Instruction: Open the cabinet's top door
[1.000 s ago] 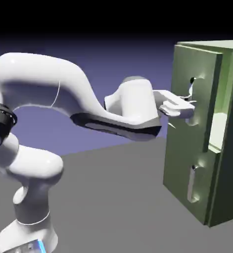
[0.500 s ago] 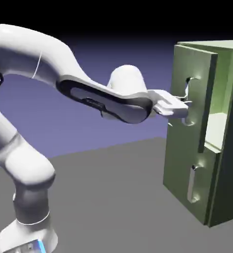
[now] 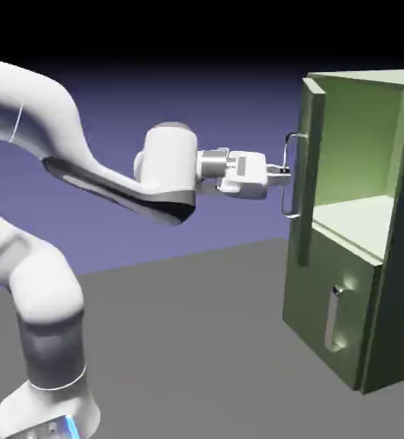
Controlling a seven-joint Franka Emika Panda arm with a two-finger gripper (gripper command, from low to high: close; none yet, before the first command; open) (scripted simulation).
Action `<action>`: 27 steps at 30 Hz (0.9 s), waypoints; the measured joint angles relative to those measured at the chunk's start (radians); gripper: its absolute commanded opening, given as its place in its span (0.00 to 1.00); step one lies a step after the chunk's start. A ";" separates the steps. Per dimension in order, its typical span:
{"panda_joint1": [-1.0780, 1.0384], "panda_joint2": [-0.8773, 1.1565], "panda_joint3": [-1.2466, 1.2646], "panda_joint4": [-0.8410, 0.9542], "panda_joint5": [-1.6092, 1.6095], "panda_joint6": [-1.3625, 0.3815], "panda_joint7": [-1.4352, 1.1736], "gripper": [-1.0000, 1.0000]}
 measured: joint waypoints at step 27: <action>-0.016 0.336 0.724 0.313 0.916 -1.074 -0.115 0.00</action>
